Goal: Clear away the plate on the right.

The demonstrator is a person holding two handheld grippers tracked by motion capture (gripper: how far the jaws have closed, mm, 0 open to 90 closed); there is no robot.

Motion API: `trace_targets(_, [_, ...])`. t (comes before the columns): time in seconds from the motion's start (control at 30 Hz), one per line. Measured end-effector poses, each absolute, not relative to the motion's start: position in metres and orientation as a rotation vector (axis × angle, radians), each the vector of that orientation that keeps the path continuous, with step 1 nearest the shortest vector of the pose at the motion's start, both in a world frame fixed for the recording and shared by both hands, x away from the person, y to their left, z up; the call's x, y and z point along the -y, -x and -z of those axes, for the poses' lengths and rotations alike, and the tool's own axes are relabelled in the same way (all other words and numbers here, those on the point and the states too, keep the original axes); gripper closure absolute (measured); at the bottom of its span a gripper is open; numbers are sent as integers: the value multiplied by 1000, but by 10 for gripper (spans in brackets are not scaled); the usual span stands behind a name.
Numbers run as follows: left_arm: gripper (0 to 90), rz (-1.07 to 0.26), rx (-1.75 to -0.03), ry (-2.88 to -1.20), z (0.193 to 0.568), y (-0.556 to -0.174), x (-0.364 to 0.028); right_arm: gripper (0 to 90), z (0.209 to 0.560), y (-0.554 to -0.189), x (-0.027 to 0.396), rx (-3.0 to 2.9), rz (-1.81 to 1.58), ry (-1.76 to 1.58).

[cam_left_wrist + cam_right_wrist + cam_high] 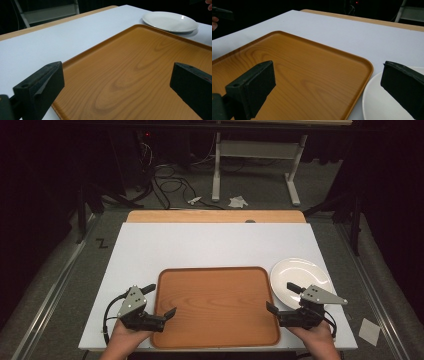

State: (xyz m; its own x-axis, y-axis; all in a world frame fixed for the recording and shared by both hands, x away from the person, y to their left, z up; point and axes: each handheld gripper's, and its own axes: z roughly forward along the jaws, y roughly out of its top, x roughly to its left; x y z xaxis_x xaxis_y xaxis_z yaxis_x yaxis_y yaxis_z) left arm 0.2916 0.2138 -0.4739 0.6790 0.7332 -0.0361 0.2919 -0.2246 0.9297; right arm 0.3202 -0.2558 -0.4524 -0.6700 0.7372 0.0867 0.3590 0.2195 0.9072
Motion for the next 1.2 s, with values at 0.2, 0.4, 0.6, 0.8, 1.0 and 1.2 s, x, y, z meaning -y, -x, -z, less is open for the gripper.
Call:
trace_targets(0.2, [1, -506, -810, -1805, 474, -292, -212, 8, 453, -322, 261, -2116, -1456, -1041])
trace_targets(0.4, [1, -506, -816, -1809, 475, -292, -214, 8, 453, -322, 258, -2126, -1452, -1036])
trace_targets(0.6, [1, -512, -820, -1796, 475, -292, -214, 8, 453, -321, 260, -2117, -1458, -1043])
trace_targets(0.8, [1, -511, -819, -1790, 475, -292, -215, 8, 452, -322, 264, -2101, -1463, -1060])
trace_targets(1.0, [1, -514, -819, -1787, 474, -293, -216, 8, 453, -323, 268, -2093, -1447, -1074])
trace_targets(1.2, [1, -515, -822, -1786, 475, -294, -216, 8, 453, -325, 277, -2067, -1434, -1105])
